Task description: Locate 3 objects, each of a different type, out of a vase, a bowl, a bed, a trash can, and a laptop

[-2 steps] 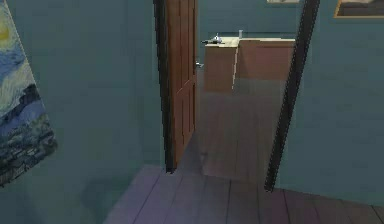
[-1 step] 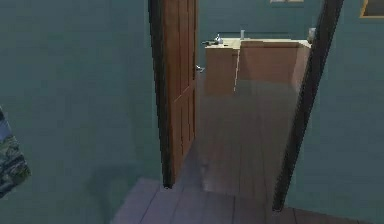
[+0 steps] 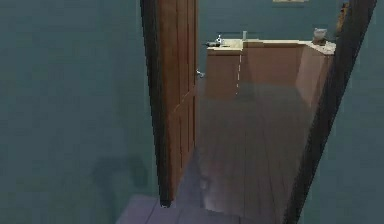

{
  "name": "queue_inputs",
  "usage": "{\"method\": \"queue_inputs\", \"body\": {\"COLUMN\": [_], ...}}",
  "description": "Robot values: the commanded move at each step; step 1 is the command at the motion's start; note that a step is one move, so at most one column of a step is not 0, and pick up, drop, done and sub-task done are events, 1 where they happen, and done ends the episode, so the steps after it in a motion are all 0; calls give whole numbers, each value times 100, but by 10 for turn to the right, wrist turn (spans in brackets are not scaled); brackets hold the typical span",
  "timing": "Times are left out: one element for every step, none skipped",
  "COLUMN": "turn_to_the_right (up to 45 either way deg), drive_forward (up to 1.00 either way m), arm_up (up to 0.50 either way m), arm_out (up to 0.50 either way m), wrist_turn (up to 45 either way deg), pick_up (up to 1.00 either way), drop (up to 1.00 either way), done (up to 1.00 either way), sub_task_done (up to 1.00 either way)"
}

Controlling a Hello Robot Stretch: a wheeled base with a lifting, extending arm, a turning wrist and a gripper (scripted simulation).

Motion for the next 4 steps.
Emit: {"method": "queue_inputs", "body": {"turn_to_the_right": [120, 0, 30, -90], "drive_forward": [0, 100, 0, 0], "arm_up": [0, 0, 0, 0], "arm_out": [0, 0, 0, 0], "wrist_turn": [0, 0, 0, 0], "pick_up": [0, 0, 0, 0], "drop": [0, 0, 0, 0], "done": [0, 0, 0, 0], "sub_task_done": [0, 0, 0, 0]}}
